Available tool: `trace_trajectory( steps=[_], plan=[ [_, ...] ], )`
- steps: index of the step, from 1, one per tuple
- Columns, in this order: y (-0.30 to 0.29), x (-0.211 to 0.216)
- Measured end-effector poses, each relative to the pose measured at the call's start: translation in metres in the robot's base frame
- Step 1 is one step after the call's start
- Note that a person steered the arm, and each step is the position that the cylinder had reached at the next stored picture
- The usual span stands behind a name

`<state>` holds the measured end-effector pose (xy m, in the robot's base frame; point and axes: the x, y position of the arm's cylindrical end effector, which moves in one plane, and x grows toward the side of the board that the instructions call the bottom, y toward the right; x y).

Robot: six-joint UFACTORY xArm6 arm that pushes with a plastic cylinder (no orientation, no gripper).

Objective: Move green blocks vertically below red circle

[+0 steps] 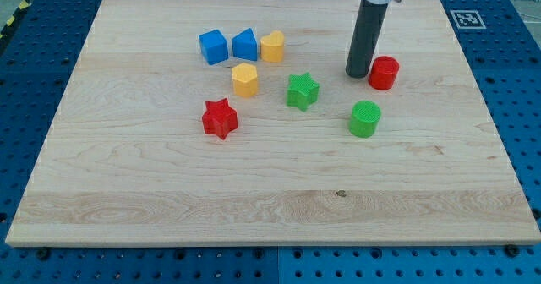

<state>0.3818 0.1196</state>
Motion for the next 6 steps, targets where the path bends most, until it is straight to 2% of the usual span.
trace_trajectory(
  steps=[3, 4, 6],
  plan=[
    [-0.106, 0.003],
    [-0.119, 0.004],
    [-0.105, 0.042]
  ],
)
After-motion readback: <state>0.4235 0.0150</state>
